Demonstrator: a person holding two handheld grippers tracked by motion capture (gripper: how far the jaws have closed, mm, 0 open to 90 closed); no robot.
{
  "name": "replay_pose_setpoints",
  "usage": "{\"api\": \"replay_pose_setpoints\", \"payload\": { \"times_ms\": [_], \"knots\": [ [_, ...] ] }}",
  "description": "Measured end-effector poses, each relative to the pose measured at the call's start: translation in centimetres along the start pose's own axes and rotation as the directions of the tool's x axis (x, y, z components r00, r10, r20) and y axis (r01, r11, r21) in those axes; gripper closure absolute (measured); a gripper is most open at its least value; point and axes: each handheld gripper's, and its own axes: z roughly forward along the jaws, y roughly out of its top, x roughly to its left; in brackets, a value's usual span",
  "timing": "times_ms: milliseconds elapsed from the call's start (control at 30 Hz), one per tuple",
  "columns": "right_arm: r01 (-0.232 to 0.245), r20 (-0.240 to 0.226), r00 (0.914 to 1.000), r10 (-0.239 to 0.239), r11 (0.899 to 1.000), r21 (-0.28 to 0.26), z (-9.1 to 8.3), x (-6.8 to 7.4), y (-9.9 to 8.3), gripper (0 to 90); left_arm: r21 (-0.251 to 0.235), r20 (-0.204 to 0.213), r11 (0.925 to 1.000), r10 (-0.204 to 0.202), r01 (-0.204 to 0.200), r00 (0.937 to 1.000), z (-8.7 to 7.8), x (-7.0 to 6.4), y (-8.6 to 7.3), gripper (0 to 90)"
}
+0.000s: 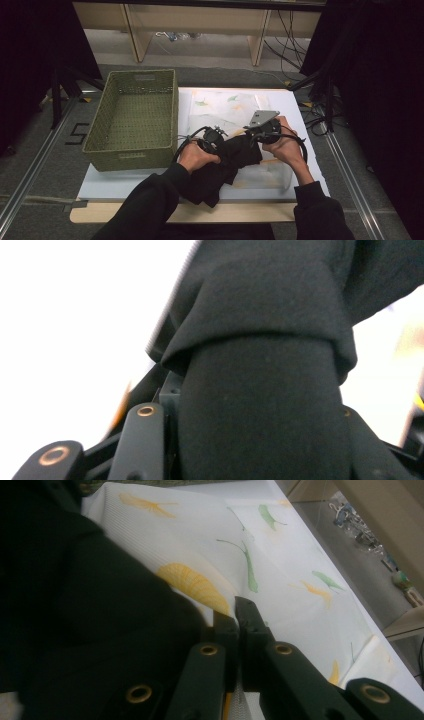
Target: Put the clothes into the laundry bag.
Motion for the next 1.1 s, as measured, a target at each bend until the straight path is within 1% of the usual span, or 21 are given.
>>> {"api": "replay_pose_setpoints", "payload": {
  "times_ms": [33,67,133,167,200,300,367,400,467,533,567,600,633,733,833,933,967,1000,1033,1067,1100],
  "knots": [
    [0.001,-0.006,1.0,-0.001,1.0,0.002,0.1,0.1,0.0,89.9,-0.005,-0.015,1.0,-0.003,0.002,0.9999,0.2,0.1,0.1,54.2],
    [-0.002,-0.004,1.0,0.002,1.0,0.007,0.1,0.1,0.0,89.9,-0.037,-0.026,0.9987,-0.036,0.035,0.999,0.8,0.1,0.1,52.2],
    [-0.004,-0.004,1.0,0.004,1.0,0.014,0.4,0.1,-0.1,89.9,-0.044,-0.043,0.9982,-0.042,0.04,0.9982,1.5,0.0,0.2,45.8],
    [0.012,0.005,0.9999,-0.012,1.0,0.027,0.5,0.0,-0.2,89.9,-0.021,-0.047,0.9997,-0.013,0.012,0.9988,1.5,-0.1,0.2,40.4],
    [-0.004,-0.001,1.0,0.004,1.0,0.023,0.6,0.1,-0.3,89.9,-0.025,-0.046,0.9997,-0.006,0.004,0.9989,1.5,-0.4,0.2,37.0],
    [-0.019,-0.01,0.9998,0.019,1.0,0.023,0.5,0.0,-0.5,89.9,-0.07,-0.04,0.9976,0.002,-0.005,0.9992,0.8,-1.3,-0.1,29.7],
    [-0.02,-0.007,0.9998,0.02,1.0,0.019,0.5,-0.1,-0.6,89.9,-0.025,-0.029,0.9984,0.049,-0.05,0.9983,-0.3,-1.4,-0.2,22.5],
    [-0.022,-0.004,0.9998,0.022,1.0,0.019,0.5,0.0,-0.6,89.9,-0.023,-0.024,0.9982,0.055,-0.055,0.9982,-0.8,-1.6,-0.4,19.6],
    [-0.023,-0.012,0.9997,0.023,0.999,0.023,0.6,0.0,-0.5,89.9,-0.088,-0.036,0.9952,0.041,-0.044,0.9985,-1.8,-2.1,-0.8,19.8],
    [-0.025,-0.006,0.9997,0.025,0.999,0.02,0.6,0.0,-0.5,89.9,-0.098,-0.032,0.9943,0.04,-0.043,0.9987,-2.8,-2.3,-1.1,17.4],
    [-0.016,-0.01,0.9998,0.016,1.0,0.019,0.6,0.0,-0.5,89.9,-0.097,-0.037,0.9941,0.047,-0.05,0.9982,-3.1,-2.4,-1.2,16.7],
    [-0.023,-0.006,0.9997,0.024,1.0,0.018,0.6,0.0,-0.5,89.9,-0.068,-0.011,0.9946,0.078,-0.078,0.9969,-3.8,-2.3,-1.3,16.4],
    [-0.024,-0.008,0.9997,0.024,1.0,0.018,0.6,0.0,-0.5,89.9,-0.082,0.011,0.995,0.059,-0.058,0.9982,-4.5,-2.5,-1.4,16.4],
    [-0.025,-0.01,0.9996,0.025,1.0,0.017,0.6,0.0,-0.6,89.8,-0.077,0.001,0.9938,0.08,-0.08,0.9968,-5.5,-2.8,-1.9,16.4],
    [-0.027,-0.008,0.9996,0.027,1.0,0.015,0.6,0.0,-0.6,89.8,-0.074,-0.008,0.9894,0.125,-0.125,0.9921,-6.3,-2.9,-3.1,16.6],
    [-0.025,-0.01,0.9996,0.025,1.0,0.015,0.6,0.0,-0.5,89.8,-0.126,-0.051,0.9844,0.117,-0.123,0.9918,-6.5,-2.8,-4.8,16.9],
    [-0.025,-0.015,0.9996,0.026,0.999,0.019,0.5,0.0,-0.5,89.8,-0.121,-0.045,0.9824,0.138,-0.142,0.9894,-6.3,-2.3,-5.3,17.9],
    [-0.026,-0.014,0.9996,0.026,0.999,0.02,0.6,0.0,-0.5,89.8,-0.079,-0.032,0.984,0.157,-0.159,0.987,-6.1,-1.9,-5.6,18.7],
    [-0.028,-0.012,0.9995,0.028,0.999,0.02,0.6,0.0,-0.4,89.8,-0.077,-0.016,0.9853,0.152,-0.153,0.9883,-5.5,-1.4,-6.1,18.5],
    [-0.026,-0.013,0.9996,0.027,0.999,0.023,0.6,0.1,-0.4,89.8,-0.098,-0.029,0.982,0.16,-0.162,0.9867,-5.1,-1.2,-6.4,17.6],
    [-0.022,-0.013,0.9997,0.022,1.0,0.02,0.6,0.1,-0.4,89.8,-0.128,-0.04,0.9817,0.137,-0.141,0.9898,-4.5,-1.4,-6.5,15.0]
  ]
}}
